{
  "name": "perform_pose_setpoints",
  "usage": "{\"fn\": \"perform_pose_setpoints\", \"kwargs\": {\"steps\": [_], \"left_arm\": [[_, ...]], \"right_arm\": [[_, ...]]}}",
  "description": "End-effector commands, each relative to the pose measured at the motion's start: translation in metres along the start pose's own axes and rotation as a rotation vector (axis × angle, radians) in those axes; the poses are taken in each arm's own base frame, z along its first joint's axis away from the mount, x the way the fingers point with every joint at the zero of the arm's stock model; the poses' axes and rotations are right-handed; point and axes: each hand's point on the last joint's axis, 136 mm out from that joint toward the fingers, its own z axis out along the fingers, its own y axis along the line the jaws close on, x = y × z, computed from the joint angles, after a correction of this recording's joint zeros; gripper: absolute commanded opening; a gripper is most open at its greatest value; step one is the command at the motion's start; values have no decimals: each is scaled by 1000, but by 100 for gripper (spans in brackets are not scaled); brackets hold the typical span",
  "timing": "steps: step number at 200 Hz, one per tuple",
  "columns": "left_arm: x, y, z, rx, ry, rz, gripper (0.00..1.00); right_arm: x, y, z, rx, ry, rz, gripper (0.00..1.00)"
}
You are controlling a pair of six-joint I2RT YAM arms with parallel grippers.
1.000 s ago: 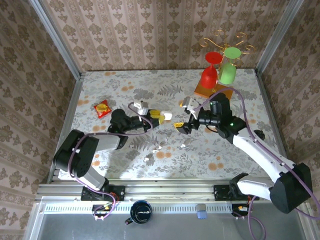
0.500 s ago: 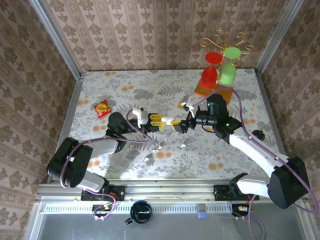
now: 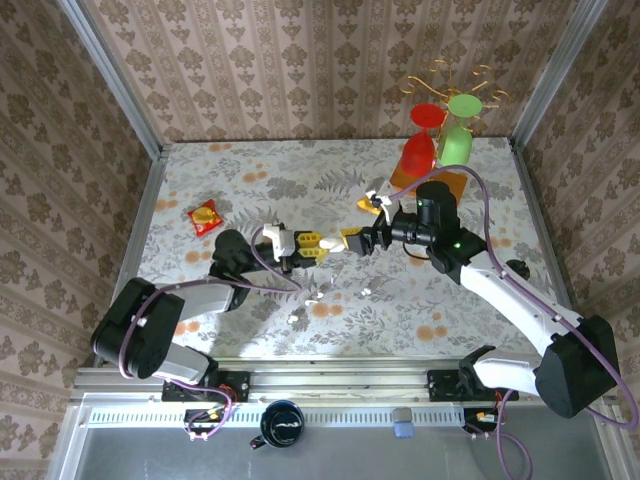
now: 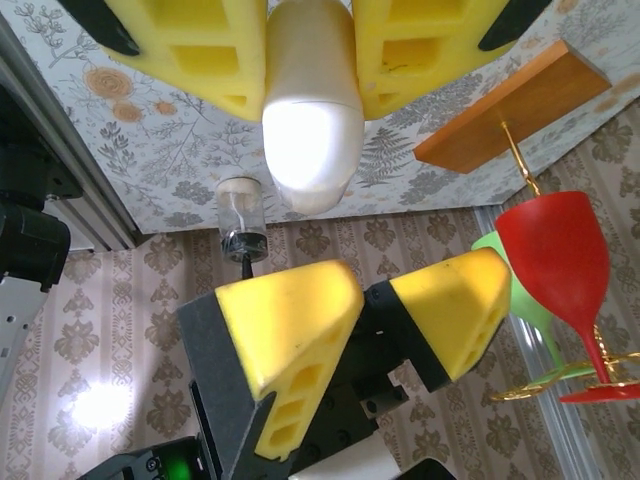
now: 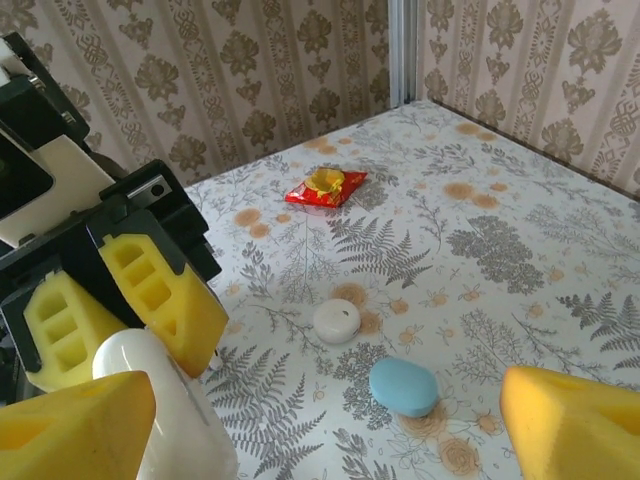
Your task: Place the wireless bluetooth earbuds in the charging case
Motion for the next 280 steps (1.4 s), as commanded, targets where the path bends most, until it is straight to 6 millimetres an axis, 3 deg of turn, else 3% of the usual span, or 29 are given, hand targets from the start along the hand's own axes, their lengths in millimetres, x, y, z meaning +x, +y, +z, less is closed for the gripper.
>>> {"fn": "perform_pose_setpoints", "kwargs": {"steps": [1,23,43,115,159,197,249,280], "left_arm": [[-14,5,-5,-23,-30,17,0],[-18,5,-5,-18,-36,3,0],[-22,0,-5,12,-41,-2,0],[-26,-4,-7,43,-42,-129,0],[-17,-4,-9,55,-23,-149,0],[-13,-4,-11,69,-15,-146,0],[-15,-6,-11,88,-16,-133,0],[-15,-7,-12,81,-17,-120,0]], "right_arm": [[1,24,-2,-126,-6,-100,93],[27,40,10,-174,88,-202,95],[31,39,21,-164,117,-201,93],[30,57,18,-313,104,-222,50],[25,65,11,-364,82,-229,48],[19,63,11,-358,75,-211,33],[11,59,17,-358,57,-193,35],[16,56,21,-353,83,-187,24]]}}
